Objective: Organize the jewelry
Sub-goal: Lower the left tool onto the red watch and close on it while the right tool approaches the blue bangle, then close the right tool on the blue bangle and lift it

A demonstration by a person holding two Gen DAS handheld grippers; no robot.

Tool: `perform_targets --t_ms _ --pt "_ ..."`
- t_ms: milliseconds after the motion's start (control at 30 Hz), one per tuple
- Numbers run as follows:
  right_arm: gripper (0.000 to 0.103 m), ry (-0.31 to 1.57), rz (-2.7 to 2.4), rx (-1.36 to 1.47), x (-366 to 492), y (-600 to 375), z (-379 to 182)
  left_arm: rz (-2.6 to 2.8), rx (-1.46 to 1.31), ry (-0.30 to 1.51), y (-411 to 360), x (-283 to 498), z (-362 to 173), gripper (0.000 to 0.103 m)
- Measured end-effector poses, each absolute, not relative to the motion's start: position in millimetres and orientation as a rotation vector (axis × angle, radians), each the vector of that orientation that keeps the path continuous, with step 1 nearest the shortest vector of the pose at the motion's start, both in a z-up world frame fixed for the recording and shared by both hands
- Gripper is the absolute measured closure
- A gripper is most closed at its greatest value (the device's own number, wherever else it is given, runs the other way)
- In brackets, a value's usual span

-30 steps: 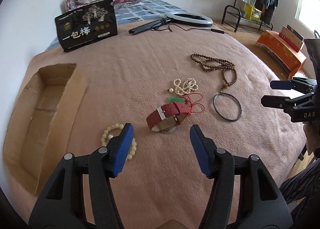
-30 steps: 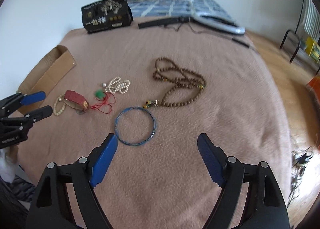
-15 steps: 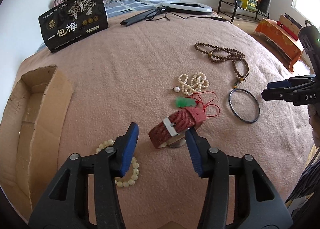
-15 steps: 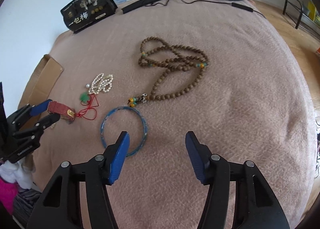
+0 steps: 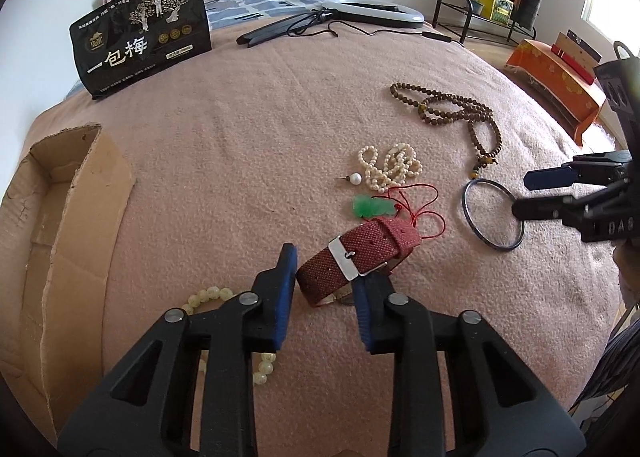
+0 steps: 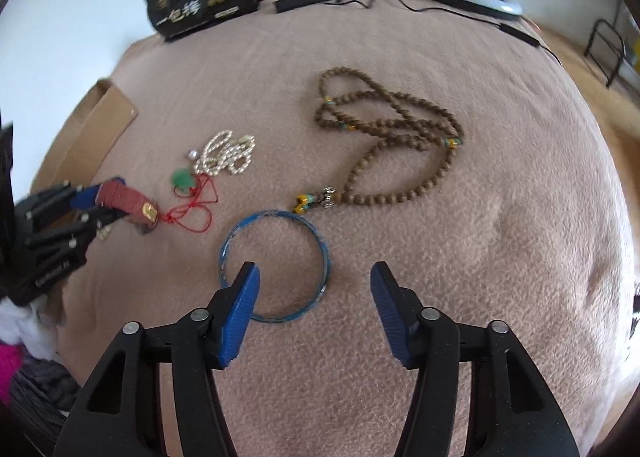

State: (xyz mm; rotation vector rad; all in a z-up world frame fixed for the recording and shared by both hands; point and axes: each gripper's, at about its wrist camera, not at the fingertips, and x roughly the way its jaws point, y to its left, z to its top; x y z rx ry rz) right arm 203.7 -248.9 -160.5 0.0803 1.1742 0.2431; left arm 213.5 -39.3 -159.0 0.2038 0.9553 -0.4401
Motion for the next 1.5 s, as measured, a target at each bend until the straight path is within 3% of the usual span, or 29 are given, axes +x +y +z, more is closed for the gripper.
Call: perform_targets --t_ms 33,233,767,867,1033,1500 --pt "0.028 1.179 0.241 0.071 204 -245 -163 -0.440 0.204 0.954 -40 214 -159 0.081" --pt "0.023 1.210 0.275 0.030 208 -233 -167 -0.446 0.188 0.959 -39 215 -159 0.087" --pt "0.023 1.216 0.268 -0.147 226 -198 -183 -0.458 0.184 0.942 -44 209 -154 0.095" --pt "0.032 1.206 0.267 -0.145 218 -211 -182 -0.460 0.181 0.934 -43 207 -151 0.096" --pt "0.032 1.203 0.264 -0.133 219 -216 -177 -0.462 0.166 0.914 -41 204 -142 0.096" --pt "0.032 1.049 0.310 -0.089 189 -207 -106 -0.431 0.082 0.822 -5 189 -98 0.096"
